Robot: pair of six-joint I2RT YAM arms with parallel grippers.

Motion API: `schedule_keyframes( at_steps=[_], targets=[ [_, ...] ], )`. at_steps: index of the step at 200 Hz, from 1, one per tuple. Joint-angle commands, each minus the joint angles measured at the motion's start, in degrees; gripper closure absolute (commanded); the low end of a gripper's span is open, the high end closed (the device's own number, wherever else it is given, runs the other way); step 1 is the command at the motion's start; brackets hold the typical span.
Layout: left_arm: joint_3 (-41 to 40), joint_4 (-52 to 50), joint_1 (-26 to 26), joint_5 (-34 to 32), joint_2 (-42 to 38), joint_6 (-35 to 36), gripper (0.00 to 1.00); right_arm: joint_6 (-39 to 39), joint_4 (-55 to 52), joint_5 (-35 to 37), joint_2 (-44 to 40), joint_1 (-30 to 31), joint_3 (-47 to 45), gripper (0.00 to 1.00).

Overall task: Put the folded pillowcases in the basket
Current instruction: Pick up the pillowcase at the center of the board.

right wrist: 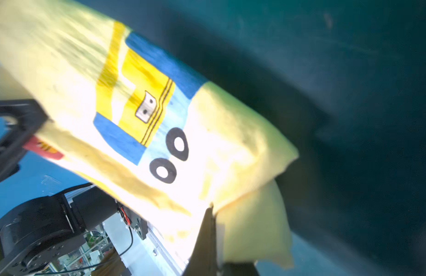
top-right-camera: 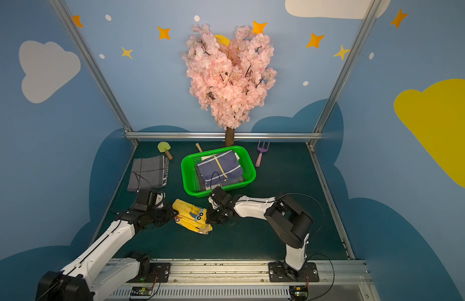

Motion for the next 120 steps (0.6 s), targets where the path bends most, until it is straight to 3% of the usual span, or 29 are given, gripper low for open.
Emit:
schedule_keyframes(
  at_steps=[1,55,96,120],
  targets=[
    [3.34,-4.58,-0.95,0.83,-2.48,-0.95,0.97,-4.83,-7.36,2.87,-5.20,1.34,4.50,1.00],
    [11.57,-6.74,-5.40,-1.02,-5.93,-0.32,0.97,-9.53,-16.27,7.77,-15.44,0.29,10.65,1.00],
    [16.22,0.44,-7.53,-3.88,-4.99,-0.18,0.97,-12.56,-16.96,10.88,-21.40,-6.08,12.59,1.00],
    [18.62,6.20,-7.75,-4.21,0.64,0.51,0.97,-15.46,-15.50,10.79,-22.00,-11.24,13.19,1.00]
  ],
)
